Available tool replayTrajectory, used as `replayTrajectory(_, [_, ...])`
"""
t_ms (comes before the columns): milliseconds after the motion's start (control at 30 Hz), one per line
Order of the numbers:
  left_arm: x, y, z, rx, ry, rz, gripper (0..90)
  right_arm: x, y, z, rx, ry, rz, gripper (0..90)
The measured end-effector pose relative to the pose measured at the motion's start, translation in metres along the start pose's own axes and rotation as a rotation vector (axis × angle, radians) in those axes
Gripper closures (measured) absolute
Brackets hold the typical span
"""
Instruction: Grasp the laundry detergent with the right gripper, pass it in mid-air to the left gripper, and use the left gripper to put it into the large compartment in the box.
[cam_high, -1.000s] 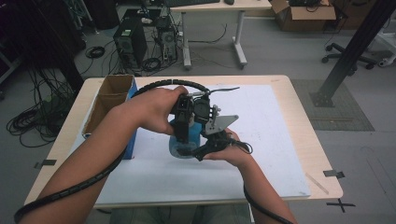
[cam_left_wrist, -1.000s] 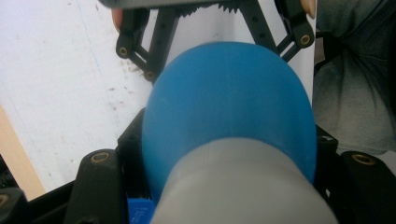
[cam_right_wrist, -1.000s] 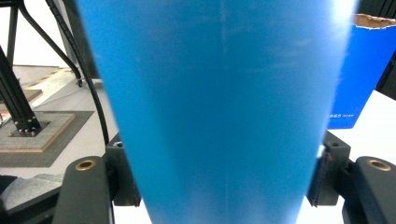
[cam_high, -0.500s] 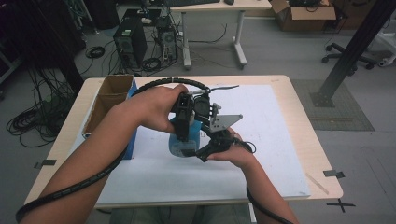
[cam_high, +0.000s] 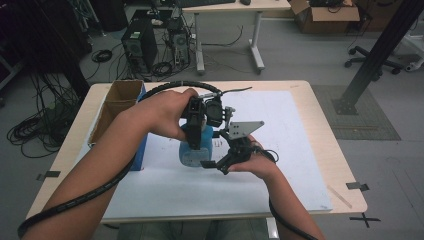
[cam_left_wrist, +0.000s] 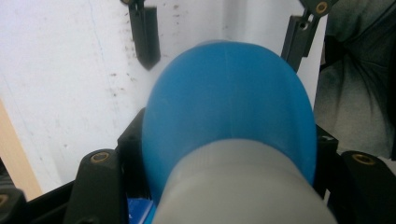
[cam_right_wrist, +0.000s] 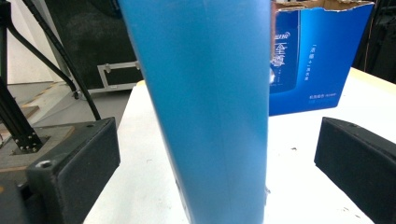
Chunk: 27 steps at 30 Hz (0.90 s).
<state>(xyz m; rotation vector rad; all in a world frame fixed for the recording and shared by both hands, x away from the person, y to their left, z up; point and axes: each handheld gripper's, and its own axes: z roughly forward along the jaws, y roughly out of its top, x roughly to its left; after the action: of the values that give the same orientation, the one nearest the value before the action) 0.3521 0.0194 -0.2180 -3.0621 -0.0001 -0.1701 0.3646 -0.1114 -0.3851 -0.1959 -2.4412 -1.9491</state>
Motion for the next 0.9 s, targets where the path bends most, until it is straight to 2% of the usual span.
replayTrajectory(33, [0.000,0.000,0.000,0.000,0.000,0.000,37.8,0.000,0.000,0.000,0.000,0.000,0.000,0.1])
replayTrajectory(67, [0.002,-0.001,-0.001,0.002,-0.006,-0.023,37.8,-0.001,0.001,-0.004,0.008,-0.003,0.000,0.1])
replayTrajectory(100, [0.002,-0.001,-0.001,0.002,-0.006,-0.023,37.8,-0.001,0.002,-0.006,0.013,-0.005,-0.002,0.1])
replayTrajectory(133, [0.003,-0.001,-0.003,0.000,-0.009,-0.047,37.8,-0.002,0.003,-0.008,0.019,-0.007,-0.004,0.1])
replayTrajectory(233, [0.005,-0.001,-0.004,0.003,-0.011,-0.068,37.7,-0.003,0.005,-0.014,0.026,-0.016,-0.003,0.1])
replayTrajectory(467, [0.010,-0.003,-0.011,-0.007,-0.023,-0.153,37.7,-0.006,0.014,-0.043,0.060,-0.056,-0.009,0.1])
replayTrajectory(500, [0.011,-0.004,-0.012,-0.007,-0.027,-0.170,37.7,-0.006,0.014,-0.043,0.060,-0.056,-0.009,0.1])
replayTrajectory(600, [0.014,-0.007,-0.018,-0.010,-0.035,-0.236,37.6,-0.009,0.017,-0.058,0.069,-0.079,-0.008,0.1])
replayTrajectory(667, [0.016,-0.009,-0.020,-0.013,-0.035,-0.268,37.7,-0.009,0.018,-0.065,0.075,-0.092,-0.008,0.1])
replayTrajectory(700, [0.016,-0.009,-0.020,-0.013,-0.035,-0.268,37.6,-0.009,0.018,-0.065,0.075,-0.092,-0.008,0.1])
replayTrajectory(733, [0.018,-0.011,-0.023,-0.011,-0.035,-0.301,37.6,-0.010,0.020,-0.072,0.081,-0.103,-0.005,0.1])
replayTrajectory(900, [0.018,-0.015,-0.027,-0.005,-0.028,-0.330,37.6,-0.010,0.024,-0.084,0.087,-0.125,-0.007,0.1])
